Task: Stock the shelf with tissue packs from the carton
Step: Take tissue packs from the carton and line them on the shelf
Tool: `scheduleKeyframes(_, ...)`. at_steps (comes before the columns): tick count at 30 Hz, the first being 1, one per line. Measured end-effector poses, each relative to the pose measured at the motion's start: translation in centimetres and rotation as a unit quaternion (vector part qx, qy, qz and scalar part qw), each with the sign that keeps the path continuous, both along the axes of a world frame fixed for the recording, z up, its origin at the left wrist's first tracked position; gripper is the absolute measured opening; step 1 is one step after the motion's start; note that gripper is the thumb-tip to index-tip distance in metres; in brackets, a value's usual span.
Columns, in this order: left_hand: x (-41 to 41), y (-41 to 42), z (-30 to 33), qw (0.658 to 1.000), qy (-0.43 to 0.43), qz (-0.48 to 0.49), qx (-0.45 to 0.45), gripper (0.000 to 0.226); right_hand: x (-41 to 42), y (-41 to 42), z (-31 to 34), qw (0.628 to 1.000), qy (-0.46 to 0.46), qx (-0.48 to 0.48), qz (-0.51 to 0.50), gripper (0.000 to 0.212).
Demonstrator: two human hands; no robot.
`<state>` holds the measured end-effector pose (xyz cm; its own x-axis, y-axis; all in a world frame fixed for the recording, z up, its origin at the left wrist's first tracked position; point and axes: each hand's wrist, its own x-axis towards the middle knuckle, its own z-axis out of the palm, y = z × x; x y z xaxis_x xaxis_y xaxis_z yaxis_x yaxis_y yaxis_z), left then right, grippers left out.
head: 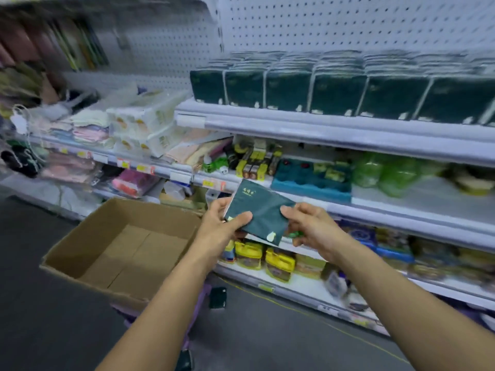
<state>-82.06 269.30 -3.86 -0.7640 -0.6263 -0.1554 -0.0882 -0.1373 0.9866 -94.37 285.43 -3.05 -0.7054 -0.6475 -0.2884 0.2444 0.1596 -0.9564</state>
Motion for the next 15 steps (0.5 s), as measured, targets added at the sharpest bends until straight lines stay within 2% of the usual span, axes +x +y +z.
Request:
scheduleKeyframes(3, -3.8, 4.7, 1.6, 0.997, -0.008, -0.06, -0.053, 0.034, -2.3, 5.8, 1.7, 0.996, 0.064, -0.023, -0.057, 0.017)
scheduleKeyframes(6, -8.1, 11.1, 3.2, 0.989, -0.008, -0.105, -0.107, 0.036, -5.1, 12.6, 3.4, 0.987, 0.098, -0.047, -0.122, 0.01)
scheduleKeyframes(9, -13.1, 18.4, 4.8, 0.978, 0.009, -0.144, -0.153, 0.033, -8.8, 20.3, 5.2, 0.975, 0.142, -0.035, -0.165, 0.008)
scheduleKeyframes(15, -22.3, 31.7, 8.3, 0.941, 0.028, -0.185, -0.284, 0.029, -17.0, 34.2, 8.0, 0.948, 0.189, -0.027, -0.254, 0.026)
